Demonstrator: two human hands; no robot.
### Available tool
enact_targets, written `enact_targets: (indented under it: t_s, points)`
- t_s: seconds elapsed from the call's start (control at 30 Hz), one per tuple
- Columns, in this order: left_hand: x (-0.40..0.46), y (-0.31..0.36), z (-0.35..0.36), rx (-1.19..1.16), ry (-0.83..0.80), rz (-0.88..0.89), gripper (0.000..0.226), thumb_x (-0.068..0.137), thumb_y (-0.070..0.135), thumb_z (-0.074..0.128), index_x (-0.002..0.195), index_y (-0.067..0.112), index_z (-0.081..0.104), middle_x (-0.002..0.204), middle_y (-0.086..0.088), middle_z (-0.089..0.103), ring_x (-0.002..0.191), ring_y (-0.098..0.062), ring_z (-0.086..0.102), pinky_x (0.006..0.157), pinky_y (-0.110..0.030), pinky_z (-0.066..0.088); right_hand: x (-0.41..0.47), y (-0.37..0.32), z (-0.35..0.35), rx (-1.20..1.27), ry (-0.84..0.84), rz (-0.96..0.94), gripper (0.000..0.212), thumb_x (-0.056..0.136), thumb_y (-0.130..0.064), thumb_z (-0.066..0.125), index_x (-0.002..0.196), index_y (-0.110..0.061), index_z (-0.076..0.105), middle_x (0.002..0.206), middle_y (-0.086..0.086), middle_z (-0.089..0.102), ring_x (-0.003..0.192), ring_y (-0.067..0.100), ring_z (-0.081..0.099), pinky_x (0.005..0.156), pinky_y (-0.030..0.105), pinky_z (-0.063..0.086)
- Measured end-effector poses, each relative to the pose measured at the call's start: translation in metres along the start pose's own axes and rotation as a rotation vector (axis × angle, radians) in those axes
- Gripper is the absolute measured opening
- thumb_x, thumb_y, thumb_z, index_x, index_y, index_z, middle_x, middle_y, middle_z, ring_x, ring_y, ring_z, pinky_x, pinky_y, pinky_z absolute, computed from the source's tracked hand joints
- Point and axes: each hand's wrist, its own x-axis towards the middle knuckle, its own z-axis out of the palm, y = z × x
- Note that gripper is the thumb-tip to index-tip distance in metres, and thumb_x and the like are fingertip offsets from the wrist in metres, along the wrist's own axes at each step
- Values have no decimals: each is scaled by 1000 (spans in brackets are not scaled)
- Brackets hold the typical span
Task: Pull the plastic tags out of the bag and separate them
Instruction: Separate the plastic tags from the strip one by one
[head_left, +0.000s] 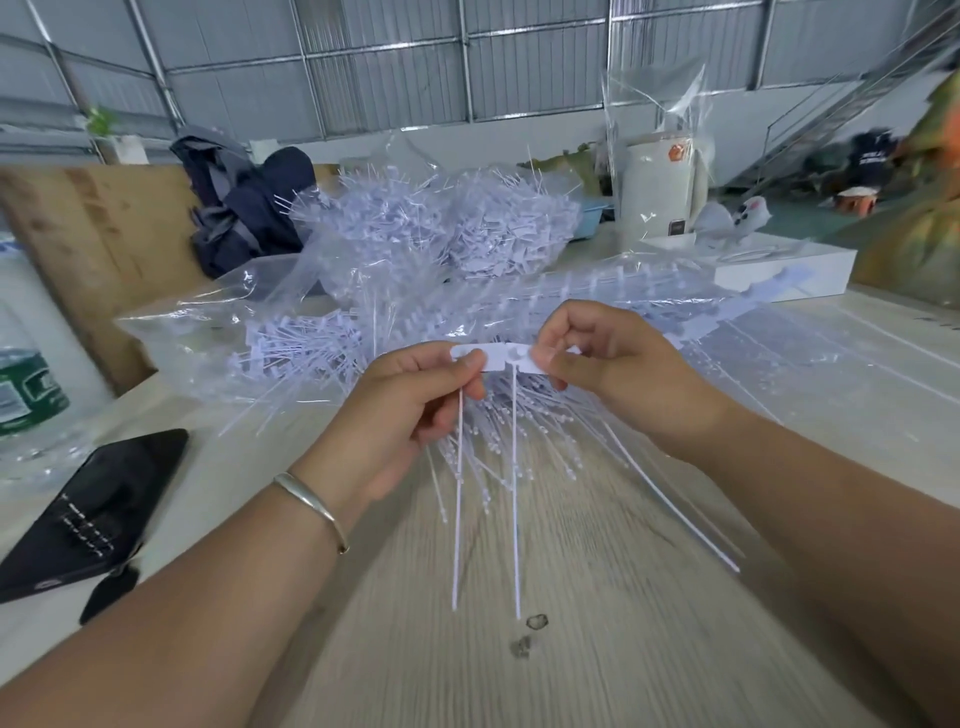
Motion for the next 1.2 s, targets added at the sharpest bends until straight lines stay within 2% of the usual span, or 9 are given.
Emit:
enact_targets:
  t_s: [0.23, 0.37, 0.5, 0.6, 0.7, 0.8, 0.93, 1.07, 1.2]
  points:
    - [-4, 4, -1, -107, -267, -84, 13, 80, 16, 63, 76, 18, 75, 61, 1, 58, 42, -2, 39, 39, -11, 24, -2, 1, -3, 201, -161, 30, 4, 86, -9, 63, 87, -5, 63, 73, 5, 67, 72, 16, 63, 77, 22, 50]
    - [-10, 2, 13, -53, -408, -94, 19, 84, 16, 59, 75, 19, 75, 62, 1, 62, 44, -2, 43, 40, -10, 31, -2, -5, 2, 272, -289, 28, 13, 86, -18, 63, 80, -6, 61, 69, 4, 70, 69, 14, 65, 70, 17, 48]
    - [-7, 9, 14, -171, -338, -99, 12, 80, 14, 63, 76, 18, 74, 66, 0, 66, 55, -6, 58, 44, -14, 36, 1, -7, 0, 248, -124, 54, 23, 83, -28, 62, 80, -6, 61, 68, -2, 66, 62, 10, 56, 61, 15, 44]
    - [-3, 14, 4, -398, -221, -159, 6, 82, 19, 54, 82, 12, 55, 70, -4, 67, 60, -13, 65, 46, -19, 48, 2, -8, -6, 122, -6, 25, 25, 94, -29, 53, 82, -11, 66, 69, -4, 63, 62, 5, 53, 60, 11, 42]
    - [0, 16, 0, -443, -155, -216, 10, 84, 25, 52, 83, 16, 49, 60, 3, 53, 38, -5, 46, 33, -13, 38, -1, -5, -6, -71, -34, -30, 30, 100, -19, 46, 85, -5, 68, 69, 2, 58, 69, 12, 54, 71, 18, 43]
    - [0, 14, 0, -396, -220, -214, 20, 87, 25, 58, 75, 20, 43, 58, 7, 32, 41, -2, 19, 31, -12, 17, -2, -4, -1, -285, -142, -9, 25, 96, -9, 48, 84, -7, 71, 84, 2, 61, 85, 13, 56, 77, 21, 41]
    - [0, 12, -2, -329, -146, -179, 35, 78, 4, 67, 58, 20, 42, 54, 8, 33, 40, -1, 21, 35, -14, 12, -5, -6, -1, -315, -328, 84, 24, 68, -13, 50, 79, -8, 70, 99, 7, 65, 95, 16, 56, 79, 20, 41]
    - [2, 10, -2, -284, -100, -288, 29, 80, 27, 63, 63, 21, 41, 56, 7, 30, 39, -3, 20, 33, -14, 12, -4, -2, 1, -507, -391, 19, 19, 77, 1, 67, 79, -17, 70, 102, -1, 63, 99, 13, 51, 81, 22, 35]
    - [2, 8, 0, -196, -78, -314, 32, 80, 43, 61, 65, 18, 48, 60, 4, 37, 36, -3, 22, 29, -13, 15, -5, -3, 1, -373, -224, 9, 9, 77, 5, 65, 80, -2, 70, 91, 13, 64, 86, 26, 59, 76, 38, 44]
